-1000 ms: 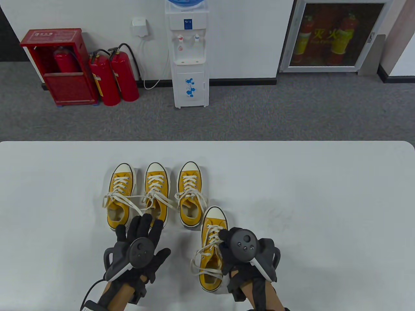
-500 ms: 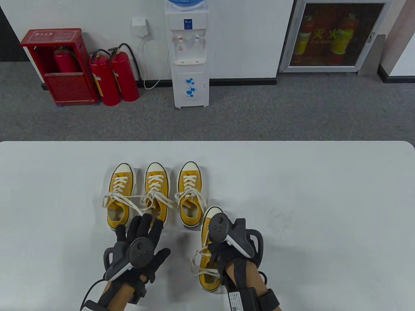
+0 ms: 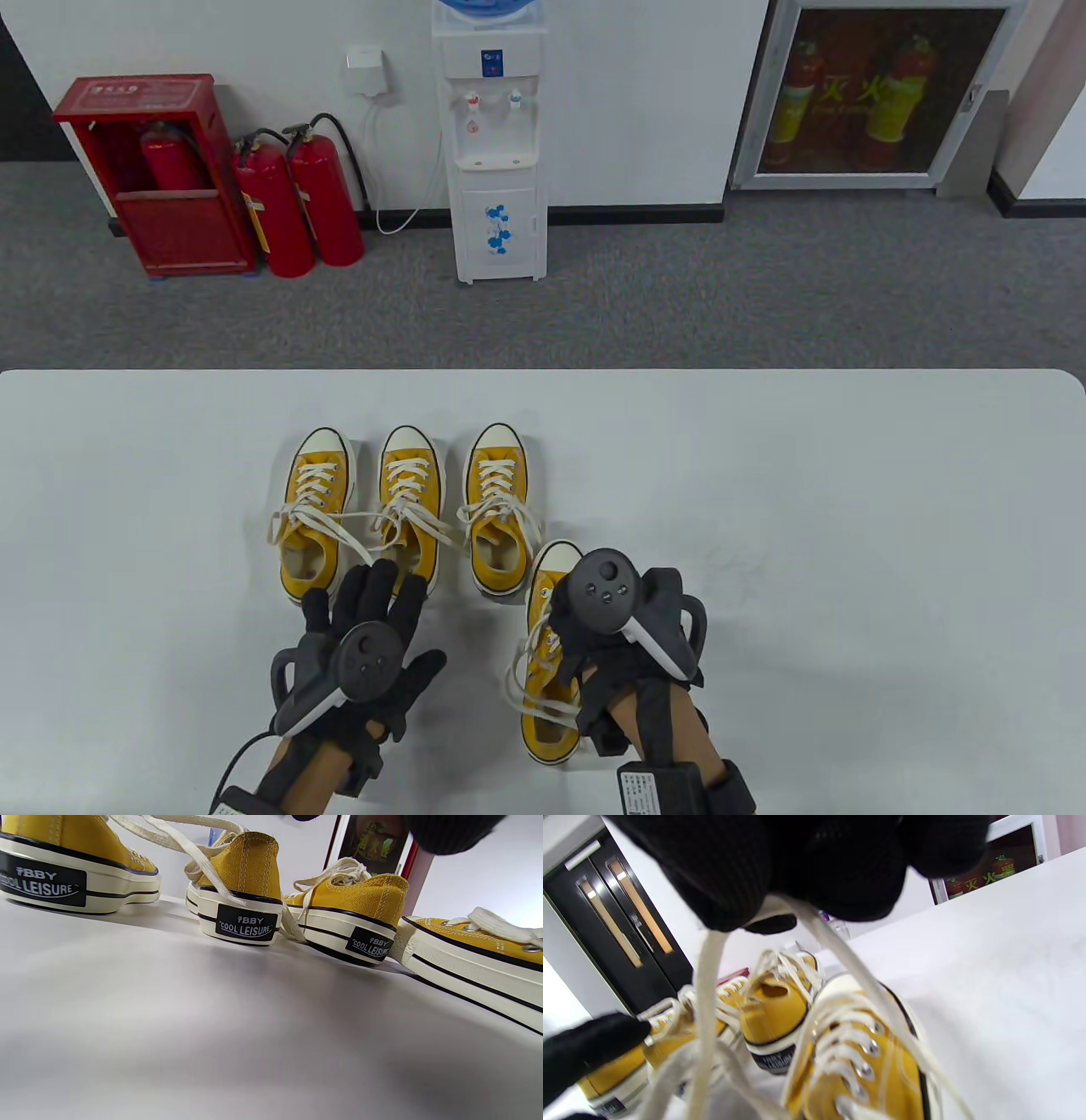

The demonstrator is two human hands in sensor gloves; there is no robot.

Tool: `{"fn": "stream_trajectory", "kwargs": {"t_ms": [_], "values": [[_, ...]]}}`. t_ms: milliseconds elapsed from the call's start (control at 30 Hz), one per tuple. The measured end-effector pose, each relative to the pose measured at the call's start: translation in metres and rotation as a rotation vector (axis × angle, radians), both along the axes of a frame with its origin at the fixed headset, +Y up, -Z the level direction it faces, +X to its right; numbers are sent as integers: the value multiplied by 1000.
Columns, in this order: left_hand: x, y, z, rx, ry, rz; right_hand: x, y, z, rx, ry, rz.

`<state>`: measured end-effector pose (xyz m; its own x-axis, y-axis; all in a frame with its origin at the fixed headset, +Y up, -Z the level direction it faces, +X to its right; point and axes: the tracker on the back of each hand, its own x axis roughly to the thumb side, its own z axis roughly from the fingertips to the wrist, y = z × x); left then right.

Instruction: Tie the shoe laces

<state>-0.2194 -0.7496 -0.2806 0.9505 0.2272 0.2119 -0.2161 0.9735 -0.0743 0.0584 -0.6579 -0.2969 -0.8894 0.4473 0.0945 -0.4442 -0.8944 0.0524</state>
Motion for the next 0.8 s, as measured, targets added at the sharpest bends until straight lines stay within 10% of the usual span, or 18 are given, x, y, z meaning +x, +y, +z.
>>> {"fn": "stream_trajectory", "kwargs": {"t_ms": [400, 800], "values": [[-1, 0, 0, 0, 3, 7, 41, 23, 18, 128, -24, -194], [0, 0, 0, 10, -5, 8, 107, -21, 25, 294, -93, -348]]}}
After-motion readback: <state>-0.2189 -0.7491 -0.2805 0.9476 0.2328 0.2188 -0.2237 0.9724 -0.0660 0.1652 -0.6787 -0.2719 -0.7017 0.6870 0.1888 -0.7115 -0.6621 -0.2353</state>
